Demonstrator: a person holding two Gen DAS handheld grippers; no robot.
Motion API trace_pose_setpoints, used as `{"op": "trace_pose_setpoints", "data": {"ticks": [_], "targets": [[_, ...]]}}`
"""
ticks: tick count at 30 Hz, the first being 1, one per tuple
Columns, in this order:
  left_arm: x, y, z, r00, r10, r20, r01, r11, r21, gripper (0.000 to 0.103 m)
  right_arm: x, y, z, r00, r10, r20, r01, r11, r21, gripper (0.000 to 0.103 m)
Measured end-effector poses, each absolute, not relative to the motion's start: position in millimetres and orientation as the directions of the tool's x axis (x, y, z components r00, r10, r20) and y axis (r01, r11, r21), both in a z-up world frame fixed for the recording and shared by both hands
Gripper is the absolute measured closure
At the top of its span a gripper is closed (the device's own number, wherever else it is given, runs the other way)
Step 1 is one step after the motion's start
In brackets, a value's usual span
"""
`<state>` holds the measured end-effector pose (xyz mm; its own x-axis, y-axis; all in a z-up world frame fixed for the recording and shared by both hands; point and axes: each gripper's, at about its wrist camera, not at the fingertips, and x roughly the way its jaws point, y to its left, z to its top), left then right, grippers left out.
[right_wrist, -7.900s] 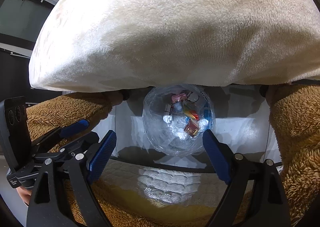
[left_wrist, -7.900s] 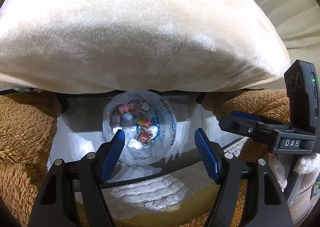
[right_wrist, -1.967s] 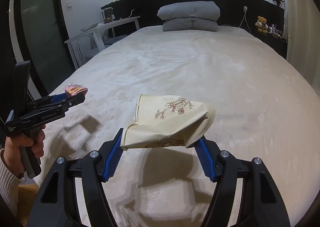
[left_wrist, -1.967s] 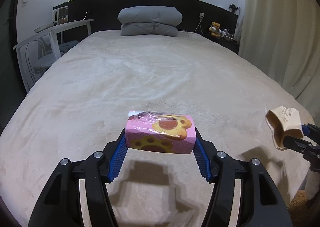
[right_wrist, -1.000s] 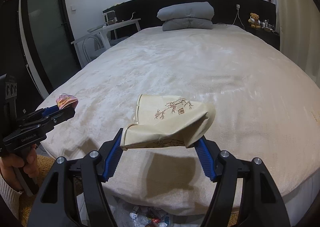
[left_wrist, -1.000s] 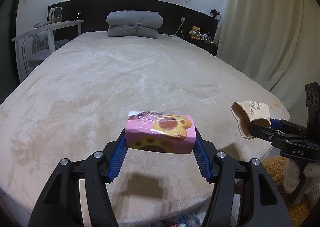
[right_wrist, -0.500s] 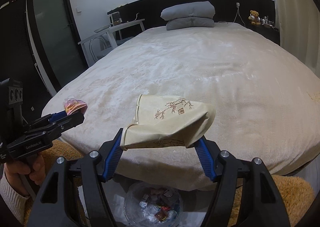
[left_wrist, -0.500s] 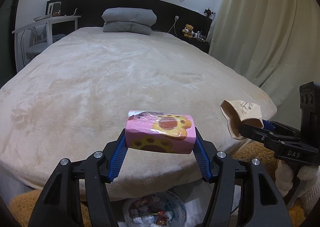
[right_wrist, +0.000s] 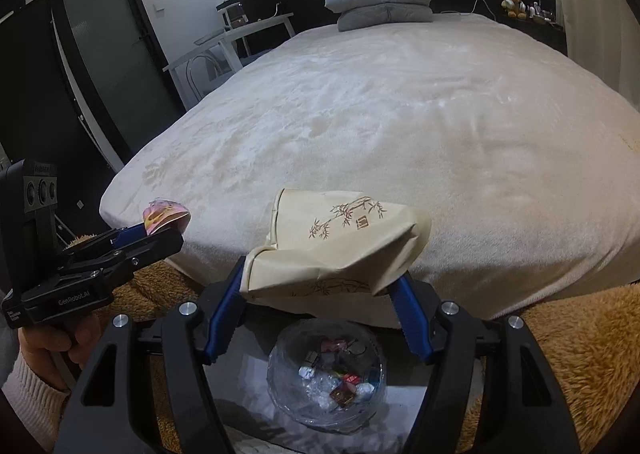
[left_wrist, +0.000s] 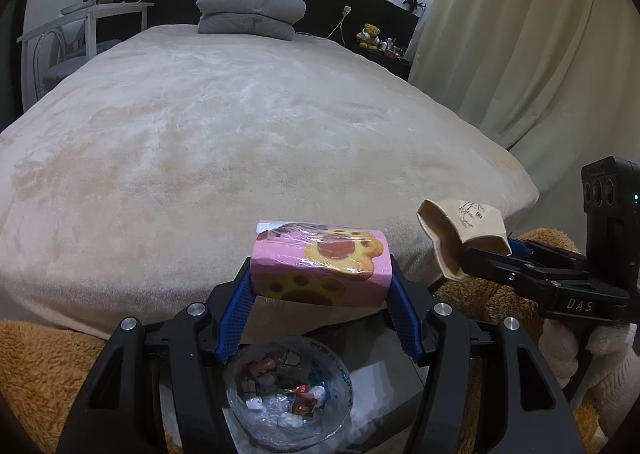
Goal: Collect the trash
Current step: 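Carry the pink box and paper bag off the bed down over the bin with both tools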
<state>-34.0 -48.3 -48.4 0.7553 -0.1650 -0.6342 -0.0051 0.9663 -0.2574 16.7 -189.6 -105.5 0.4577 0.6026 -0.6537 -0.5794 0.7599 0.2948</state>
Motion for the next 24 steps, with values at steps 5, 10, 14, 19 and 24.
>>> {"op": "trace_pose_setpoints", "data": {"ticks": [5, 10, 14, 19, 24], "targets": [[-32, -49, -61, 0.714, -0.191, -0.674, -0.004, 0.961, -0.278, 0.043, 21, -184, -119, 0.385, 0.600, -0.701, -0.570, 0.752, 0.331, 0.035], [-29, -47, -78, 0.662, -0.197, -0.723, -0.035, 0.955, -0.293, 0.043, 26, -178, -131, 0.318, 0.592, -0.741, -0.553, 0.750, 0.362, 0.035], [-26, -46, -92, 0.613, -0.206, -0.763, -0.057, 0.951, -0.303, 0.043, 29, -175, -143, 0.247, 0.591, -0.768, -0.536, 0.744, 0.400, 0.035], [-22, -46, -110, 0.545, -0.238, -0.804, -0.067, 0.943, -0.325, 0.043, 34, -168, -157, 0.180, 0.565, -0.806, -0.517, 0.751, 0.411, 0.035], [-16, -45, -133, 0.458, -0.264, -0.849, -0.088, 0.937, -0.339, 0.043, 40, -161, -174, 0.110, 0.533, -0.839, -0.486, 0.765, 0.423, 0.035]]}}
